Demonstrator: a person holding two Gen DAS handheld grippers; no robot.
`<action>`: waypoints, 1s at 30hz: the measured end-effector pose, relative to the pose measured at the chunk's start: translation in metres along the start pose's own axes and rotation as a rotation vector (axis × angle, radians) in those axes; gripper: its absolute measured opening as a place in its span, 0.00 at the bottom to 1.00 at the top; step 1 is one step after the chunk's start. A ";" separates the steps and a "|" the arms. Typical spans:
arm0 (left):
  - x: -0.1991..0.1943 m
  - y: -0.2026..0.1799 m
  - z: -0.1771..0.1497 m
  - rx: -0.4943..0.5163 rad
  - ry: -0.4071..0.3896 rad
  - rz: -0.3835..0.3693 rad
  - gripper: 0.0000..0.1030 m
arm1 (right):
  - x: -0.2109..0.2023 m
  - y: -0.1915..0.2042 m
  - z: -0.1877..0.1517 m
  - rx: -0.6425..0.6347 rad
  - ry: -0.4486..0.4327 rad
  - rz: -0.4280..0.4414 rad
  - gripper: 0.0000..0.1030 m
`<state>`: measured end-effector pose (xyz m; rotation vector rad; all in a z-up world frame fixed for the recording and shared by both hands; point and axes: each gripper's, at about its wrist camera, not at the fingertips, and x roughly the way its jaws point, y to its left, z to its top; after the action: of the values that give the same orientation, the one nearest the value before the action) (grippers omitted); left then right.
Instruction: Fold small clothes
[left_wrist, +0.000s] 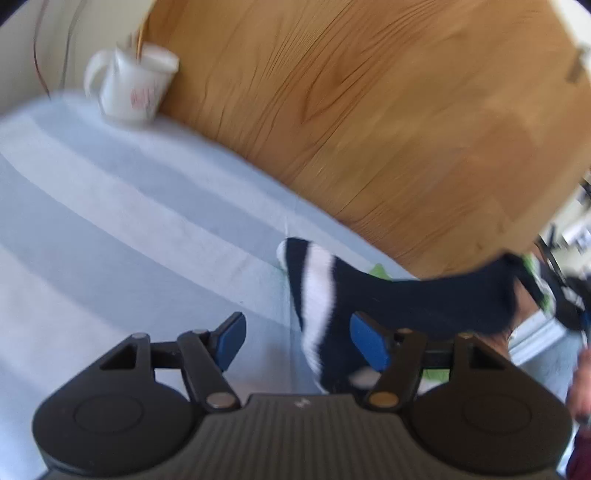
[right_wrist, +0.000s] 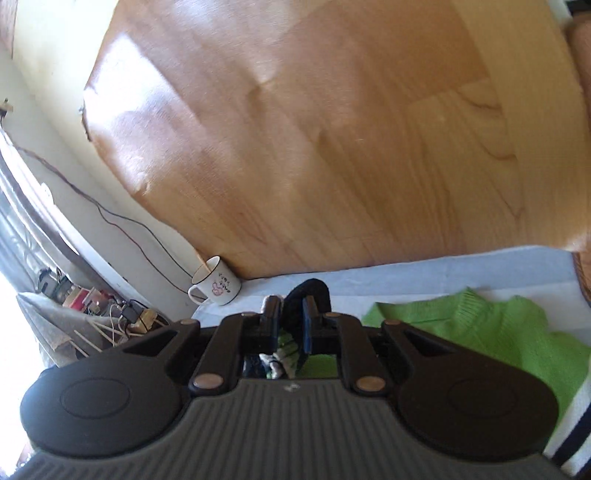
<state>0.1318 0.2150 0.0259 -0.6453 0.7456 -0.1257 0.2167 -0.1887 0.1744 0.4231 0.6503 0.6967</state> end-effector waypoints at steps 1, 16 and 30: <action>0.012 0.002 0.004 -0.030 0.019 -0.007 0.62 | -0.004 -0.007 0.001 0.007 -0.013 0.004 0.15; 0.086 -0.065 -0.009 0.183 -0.004 0.089 0.17 | -0.006 -0.093 -0.028 0.195 -0.051 -0.173 0.61; 0.087 -0.085 -0.025 0.348 -0.109 0.206 0.18 | -0.003 -0.091 -0.065 0.028 -0.074 -0.374 0.08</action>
<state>0.1893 0.1055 0.0107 -0.2404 0.6608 -0.0284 0.2122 -0.2449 0.0774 0.3387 0.6473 0.3156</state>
